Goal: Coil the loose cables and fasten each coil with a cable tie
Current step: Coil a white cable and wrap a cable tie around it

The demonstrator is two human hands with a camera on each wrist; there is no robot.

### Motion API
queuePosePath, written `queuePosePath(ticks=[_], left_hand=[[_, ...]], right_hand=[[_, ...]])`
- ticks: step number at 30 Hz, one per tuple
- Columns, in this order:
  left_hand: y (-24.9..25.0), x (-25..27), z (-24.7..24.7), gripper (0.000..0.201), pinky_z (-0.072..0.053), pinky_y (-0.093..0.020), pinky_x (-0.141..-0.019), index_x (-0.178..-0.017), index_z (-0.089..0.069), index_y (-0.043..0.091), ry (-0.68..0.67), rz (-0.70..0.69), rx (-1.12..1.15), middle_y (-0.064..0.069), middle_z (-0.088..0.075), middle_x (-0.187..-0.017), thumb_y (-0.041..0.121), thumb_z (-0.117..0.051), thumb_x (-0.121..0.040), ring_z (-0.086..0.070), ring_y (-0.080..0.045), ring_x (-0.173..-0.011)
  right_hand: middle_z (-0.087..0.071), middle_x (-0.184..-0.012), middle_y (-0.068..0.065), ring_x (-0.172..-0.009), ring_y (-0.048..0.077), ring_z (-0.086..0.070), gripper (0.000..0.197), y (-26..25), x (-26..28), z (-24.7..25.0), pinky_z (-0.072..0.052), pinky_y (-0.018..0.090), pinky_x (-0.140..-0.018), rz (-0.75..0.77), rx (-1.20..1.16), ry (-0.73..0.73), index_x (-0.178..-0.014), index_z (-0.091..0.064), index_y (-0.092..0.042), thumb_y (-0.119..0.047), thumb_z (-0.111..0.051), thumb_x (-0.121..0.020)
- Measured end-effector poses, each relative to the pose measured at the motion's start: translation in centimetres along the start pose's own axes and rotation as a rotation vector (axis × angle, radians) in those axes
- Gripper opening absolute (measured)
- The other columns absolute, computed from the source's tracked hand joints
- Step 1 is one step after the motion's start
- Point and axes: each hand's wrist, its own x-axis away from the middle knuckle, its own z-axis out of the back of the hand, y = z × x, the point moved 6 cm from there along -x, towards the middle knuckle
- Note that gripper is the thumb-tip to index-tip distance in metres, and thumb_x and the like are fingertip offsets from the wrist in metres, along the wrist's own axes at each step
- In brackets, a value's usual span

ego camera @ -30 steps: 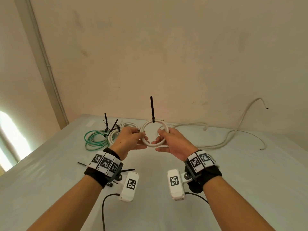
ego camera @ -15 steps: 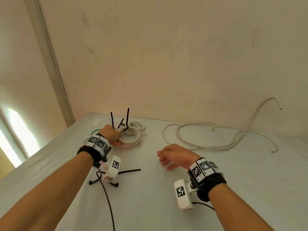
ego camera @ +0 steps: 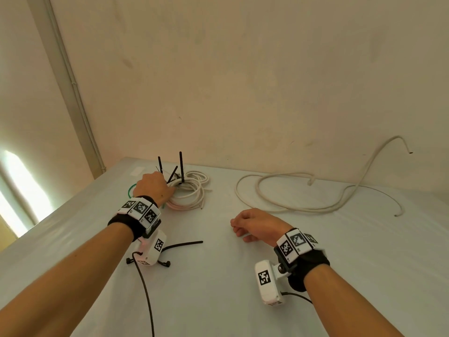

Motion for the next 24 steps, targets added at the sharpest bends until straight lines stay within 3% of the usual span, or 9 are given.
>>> queuePosePath(ticks=[2,6,8,10,12,15,17,19,24], left_hand=[[0.3,0.6,0.8,0.04,-0.048,-0.035,-0.063,-0.076,-0.057,0.007,0.019,-0.045,-0.011,-0.013,-0.064,-0.081,0.041,-0.071,-0.089,-0.067,-0.036,-0.079],[2.2,2.1,0.1,0.013,-0.048,-0.023,-0.059,-0.083,-0.068,0.015,-0.175,-0.251,0.075,-0.002,-0.072,-0.068,0.024,-0.071,-0.092,-0.069,-0.013,-0.062],[3.8,3.4,-0.2,0.013,-0.043,-0.011,-0.052,-0.085,-0.07,0.014,-0.242,-0.334,0.099,0.004,-0.068,-0.056,0.022,-0.07,-0.095,-0.064,-0.001,-0.05],[5.4,4.4,-0.5,0.014,-0.038,-0.006,-0.046,-0.088,-0.072,0.01,-0.252,-0.385,0.148,0.006,-0.066,-0.052,0.021,-0.068,-0.096,-0.059,0.004,-0.043],[7.0,5.3,-1.0,0.015,-0.04,-0.008,-0.044,-0.09,-0.072,0.009,-0.262,-0.423,0.205,0.006,-0.067,-0.055,0.022,-0.069,-0.096,-0.059,0.003,-0.042],[9.3,6.6,-2.5,0.014,-0.044,-0.017,-0.044,-0.093,-0.071,0.01,-0.332,-0.462,0.278,-0.001,-0.071,-0.066,0.024,-0.069,-0.097,-0.062,-0.001,-0.048],[10.7,7.4,-3.5,0.014,-0.044,-0.019,-0.044,-0.094,-0.072,0.009,-0.384,-0.484,0.321,-0.005,-0.073,-0.07,0.023,-0.069,-0.097,-0.064,-0.007,-0.052],[12.0,8.1,-4.3,0.014,-0.045,-0.02,-0.045,-0.094,-0.072,0.008,-0.421,-0.488,0.373,-0.005,-0.073,-0.069,0.021,-0.068,-0.096,-0.064,-0.008,-0.051],[15.5,9.0,-5.5,0.01,-0.046,-0.021,-0.047,-0.098,-0.07,0.01,-0.467,-0.501,0.423,-0.004,-0.072,-0.072,0.02,-0.067,-0.096,-0.068,-0.011,-0.056]], right_hand=[[-0.067,-0.1,0.006,-0.087,0.013,-0.064,0.017,-0.2,-0.2,-0.1,-0.055,0.025,-0.072,-0.01,0.015,-0.011,-0.103,-0.067,-0.01,-0.027,-0.063,-0.103],[-0.067,-0.092,0.007,-0.08,0.016,-0.065,0.018,-0.8,-0.3,0.2,-0.054,0.027,-0.066,-0.031,0.048,-0.002,-0.1,-0.065,-0.009,-0.027,-0.063,-0.103],[-0.068,-0.091,0.007,-0.081,0.021,-0.067,0.017,-1.4,-0.3,1.7,-0.056,0.032,-0.068,0.005,0.099,0.124,-0.098,-0.064,-0.009,-0.025,-0.064,-0.102],[-0.069,-0.101,0.009,-0.097,0.026,-0.069,0.015,-1.8,-0.1,4.3,-0.057,0.037,-0.081,0.037,0.297,0.327,-0.101,-0.064,-0.009,-0.024,-0.065,-0.101],[-0.06,-0.129,0.016,-0.118,0.032,-0.061,0.026,-1.5,0.2,6.6,-0.051,0.038,-0.094,-0.003,0.536,0.453,-0.12,-0.06,-0.005,-0.022,-0.061,-0.101],[-0.038,-0.145,0.018,-0.12,0.038,-0.057,0.042,0.6,0.8,9.6,-0.049,0.039,-0.089,-0.114,0.702,0.545,-0.14,-0.043,-0.002,-0.014,-0.053,-0.101],[-0.04,-0.142,0.017,-0.117,0.038,-0.059,0.039,2.0,1.2,11.2,-0.051,0.039,-0.091,-0.144,0.785,0.555,-0.139,-0.047,-0.004,-0.013,-0.049,-0.101],[-0.053,-0.135,0.013,-0.115,0.033,-0.061,0.032,3.1,1.7,12.4,-0.051,0.037,-0.095,-0.139,0.801,0.546,-0.129,-0.062,-0.011,-0.012,-0.049,-0.1],[-0.072,-0.109,0.008,-0.103,0.028,-0.067,0.016,2.3,3.6,14.0,-0.048,0.029,-0.08,-0.012,0.603,0.665,-0.104,-0.077,-0.018,-0.011,-0.065,-0.096]])
